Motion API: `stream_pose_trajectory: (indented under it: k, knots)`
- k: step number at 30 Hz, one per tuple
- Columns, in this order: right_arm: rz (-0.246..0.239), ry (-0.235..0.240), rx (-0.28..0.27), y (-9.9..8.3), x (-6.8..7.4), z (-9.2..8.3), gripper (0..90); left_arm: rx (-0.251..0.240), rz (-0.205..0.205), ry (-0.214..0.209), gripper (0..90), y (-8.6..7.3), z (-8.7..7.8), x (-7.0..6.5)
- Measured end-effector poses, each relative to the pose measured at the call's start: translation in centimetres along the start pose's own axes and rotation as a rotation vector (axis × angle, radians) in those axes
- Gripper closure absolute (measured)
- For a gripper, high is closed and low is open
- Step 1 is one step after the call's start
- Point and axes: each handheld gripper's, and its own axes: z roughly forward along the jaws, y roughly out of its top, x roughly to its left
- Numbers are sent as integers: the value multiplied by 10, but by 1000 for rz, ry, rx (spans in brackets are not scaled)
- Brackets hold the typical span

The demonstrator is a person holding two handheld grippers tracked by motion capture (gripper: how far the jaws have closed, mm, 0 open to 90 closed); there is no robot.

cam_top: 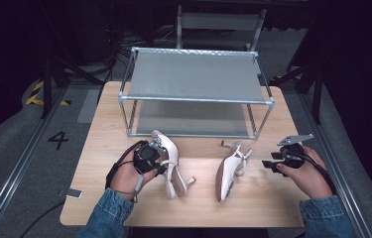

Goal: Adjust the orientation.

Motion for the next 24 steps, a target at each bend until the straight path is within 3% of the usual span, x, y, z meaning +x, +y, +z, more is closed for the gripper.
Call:
stream_pose_trajectory:
  k: [9,14,20,24]
  knots:
    - [8,-3,-3,-4,-1,0,478,-32,30,23,821,8,-15,-7]
    - [25,-7,-6,-10,-2,-4,478,-54,33,16,819,13,-18,-7]
    - [37,-15,1,-17,-2,-5,477,-89,33,8,815,20,-13,-7]
    - [44,-19,8,-20,-2,-5,477,-108,22,-26,812,25,-2,-5]
